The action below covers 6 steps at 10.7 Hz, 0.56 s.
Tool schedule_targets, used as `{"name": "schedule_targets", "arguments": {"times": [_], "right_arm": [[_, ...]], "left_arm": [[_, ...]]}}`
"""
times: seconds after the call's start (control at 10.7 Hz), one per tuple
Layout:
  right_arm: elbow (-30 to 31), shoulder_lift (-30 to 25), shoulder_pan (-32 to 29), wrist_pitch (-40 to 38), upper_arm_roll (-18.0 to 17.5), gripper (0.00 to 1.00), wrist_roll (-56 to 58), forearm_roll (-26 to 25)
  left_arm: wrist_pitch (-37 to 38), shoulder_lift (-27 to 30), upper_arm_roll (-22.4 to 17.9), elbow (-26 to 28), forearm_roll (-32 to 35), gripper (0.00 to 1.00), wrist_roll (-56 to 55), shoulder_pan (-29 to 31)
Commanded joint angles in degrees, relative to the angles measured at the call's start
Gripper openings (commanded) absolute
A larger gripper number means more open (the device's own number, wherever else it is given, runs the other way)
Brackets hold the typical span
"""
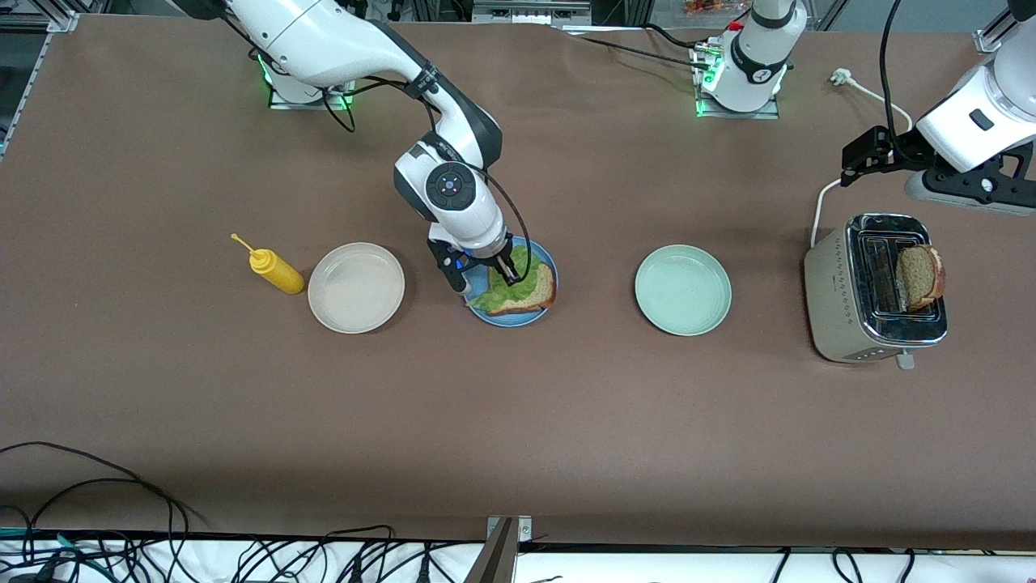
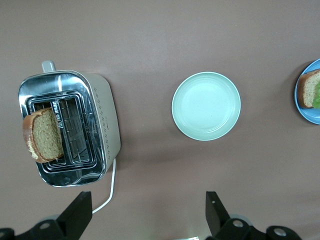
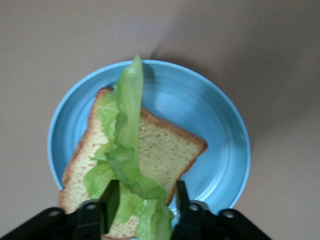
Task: Make sandwich in blue plate with both arms
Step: 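Lower the lettuce onto the bread slice and open the right gripper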
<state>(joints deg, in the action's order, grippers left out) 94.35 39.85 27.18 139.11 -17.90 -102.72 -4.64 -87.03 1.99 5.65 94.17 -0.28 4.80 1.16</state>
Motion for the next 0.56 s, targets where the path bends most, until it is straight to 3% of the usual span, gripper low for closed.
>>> {"name": "schedule_targets", "arguments": {"times": [0.0,0.47], "right_arm": [[-7.1,0.8,0.2,-6.9,-0.1,1.00,-1.4,-0.7],[-17.4,0.6,0.3,-20.4,-0.5,1.00,-1.3,-0.2]], "left_arm": [[-0.2,-0.1,0.1,-0.7,-1.0,1.00,0.3,0.0],[-0.2,-0.1,0.0,-0.7,-1.0,1.00,0.4,0.2]]}}
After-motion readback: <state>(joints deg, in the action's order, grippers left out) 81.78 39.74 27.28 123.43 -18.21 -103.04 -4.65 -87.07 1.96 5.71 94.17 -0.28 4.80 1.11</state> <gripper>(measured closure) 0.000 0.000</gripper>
